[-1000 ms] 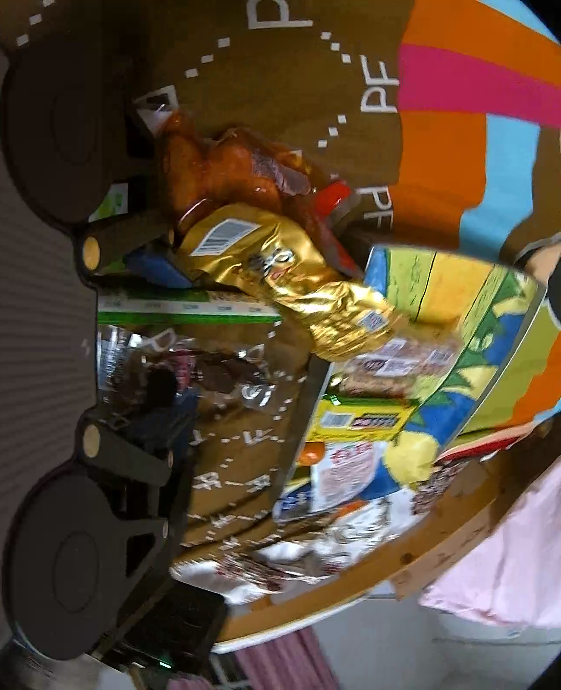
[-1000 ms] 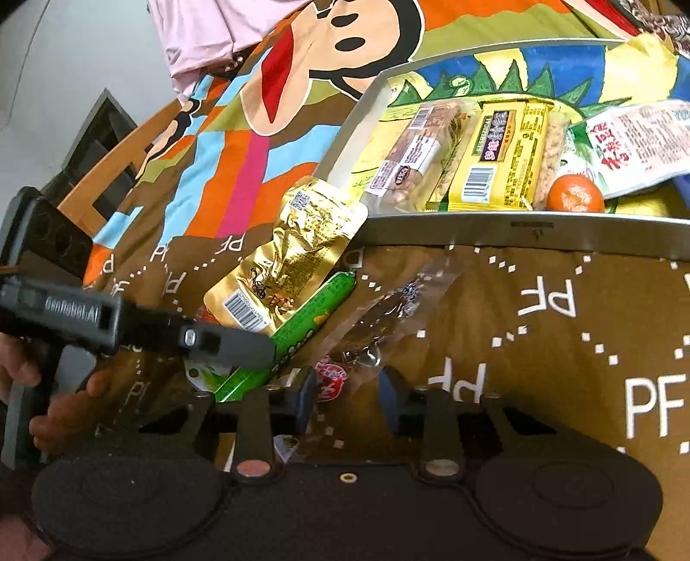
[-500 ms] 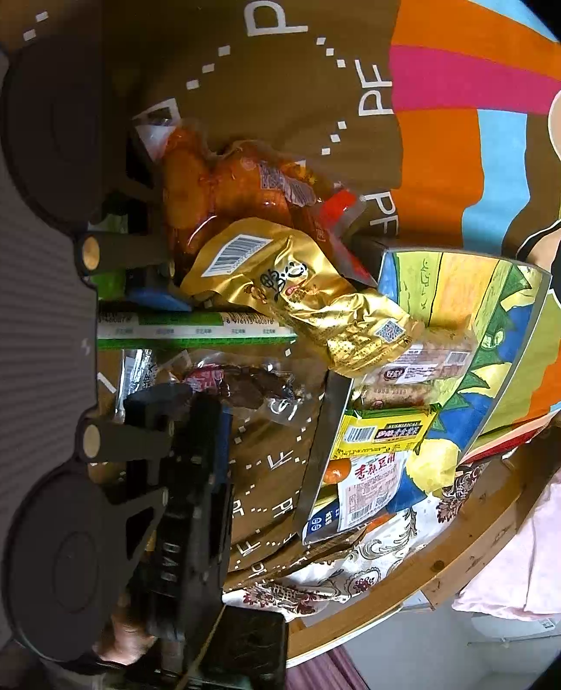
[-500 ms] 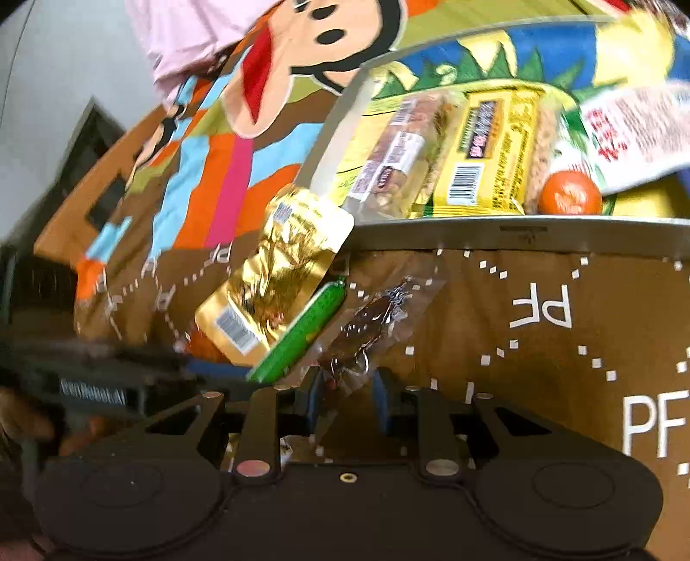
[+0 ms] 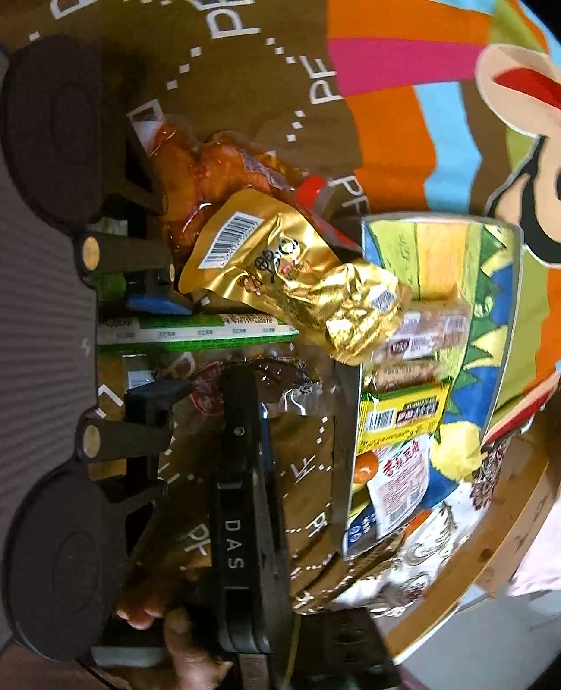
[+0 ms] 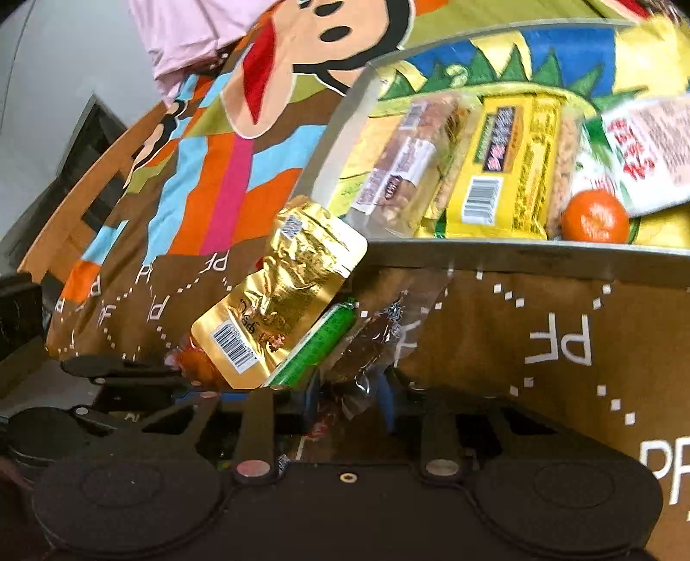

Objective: Organize snacks
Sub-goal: 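Grasp the green stick with left tool while right tool grasps the wrapped brown meat stick, then lift the green stick with left tool while right tool lifts the brown meat stick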

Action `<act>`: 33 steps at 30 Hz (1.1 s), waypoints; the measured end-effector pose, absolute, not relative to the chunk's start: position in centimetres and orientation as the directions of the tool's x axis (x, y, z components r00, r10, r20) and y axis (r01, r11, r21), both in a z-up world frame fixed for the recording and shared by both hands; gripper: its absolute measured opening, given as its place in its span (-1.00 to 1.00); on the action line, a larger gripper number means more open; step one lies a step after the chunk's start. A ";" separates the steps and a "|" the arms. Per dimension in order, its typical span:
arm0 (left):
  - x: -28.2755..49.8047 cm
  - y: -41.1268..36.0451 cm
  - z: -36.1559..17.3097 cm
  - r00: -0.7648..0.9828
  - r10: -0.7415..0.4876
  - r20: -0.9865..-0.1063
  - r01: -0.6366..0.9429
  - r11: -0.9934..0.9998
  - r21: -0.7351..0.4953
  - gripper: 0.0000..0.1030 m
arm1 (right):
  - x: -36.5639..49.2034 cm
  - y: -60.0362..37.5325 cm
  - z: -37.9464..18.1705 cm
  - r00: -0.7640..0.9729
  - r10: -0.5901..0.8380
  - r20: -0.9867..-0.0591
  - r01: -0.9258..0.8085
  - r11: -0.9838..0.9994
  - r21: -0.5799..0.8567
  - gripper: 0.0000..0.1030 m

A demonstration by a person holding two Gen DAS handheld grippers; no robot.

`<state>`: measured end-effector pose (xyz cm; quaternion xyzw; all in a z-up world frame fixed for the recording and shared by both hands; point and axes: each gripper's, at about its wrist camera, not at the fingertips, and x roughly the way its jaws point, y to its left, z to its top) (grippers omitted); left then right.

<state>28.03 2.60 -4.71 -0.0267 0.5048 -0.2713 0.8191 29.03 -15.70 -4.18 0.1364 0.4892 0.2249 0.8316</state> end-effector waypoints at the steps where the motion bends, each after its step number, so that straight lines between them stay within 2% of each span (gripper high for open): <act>1: 27.8 2.4 -4.6 0.349 -0.464 -0.814 0.429 0.852 -0.301 -0.30 | 28.9 -15.5 -4.0 0.420 0.498 -0.759 -0.250 0.867 0.431 -0.46; 7: 26.8 1.8 -4.1 0.364 -0.448 -0.817 0.464 0.847 -0.259 -0.30 | 28.5 -15.1 -2.9 0.405 0.439 -0.802 -0.293 0.893 0.341 -0.51; 12: 26.8 2.1 -4.0 0.360 -0.461 -0.811 0.456 0.846 -0.278 -0.30 | 28.1 -15.3 -1.9 0.389 0.384 -0.837 -0.301 0.912 0.278 -0.51; 17: 27.5 2.6 -4.4 0.346 -0.483 -0.804 0.411 0.849 -0.332 -0.30 | 28.3 -16.3 -2.5 0.373 0.410 -0.833 -0.244 0.909 0.338 -0.48; 21: 27.5 2.6 -4.4 0.350 -0.480 -0.805 0.409 0.851 -0.329 -0.32 | 28.8 -17.2 -3.4 0.356 0.455 -0.816 -0.167 0.890 0.424 -0.33; 25: 27.7 2.5 -4.4 0.351 -0.479 -0.805 0.399 0.854 -0.334 -0.33 | 28.9 -17.4 -4.0 0.366 0.474 -0.801 -0.135 0.878 0.459 -0.31; 28: 27.6 2.3 -4.4 0.358 -0.460 -0.813 0.396 0.863 -0.314 -0.44 | 28.7 -17.0 -3.9 0.375 0.459 -0.805 -0.150 0.887 0.436 -0.32; 30: 27.5 2.1 -4.4 0.366 -0.437 -0.822 0.394 0.873 -0.288 -0.60 | 28.6 -16.6 -3.8 0.383 0.446 -0.809 -0.163 0.895 0.416 -0.35; 33: 27.4 2.0 -4.4 0.371 -0.424 -0.826 0.395 0.877 -0.273 -0.63 | 28.3 -16.2 -3.6 0.395 0.431 -0.811 -0.174 0.902 0.395 -0.41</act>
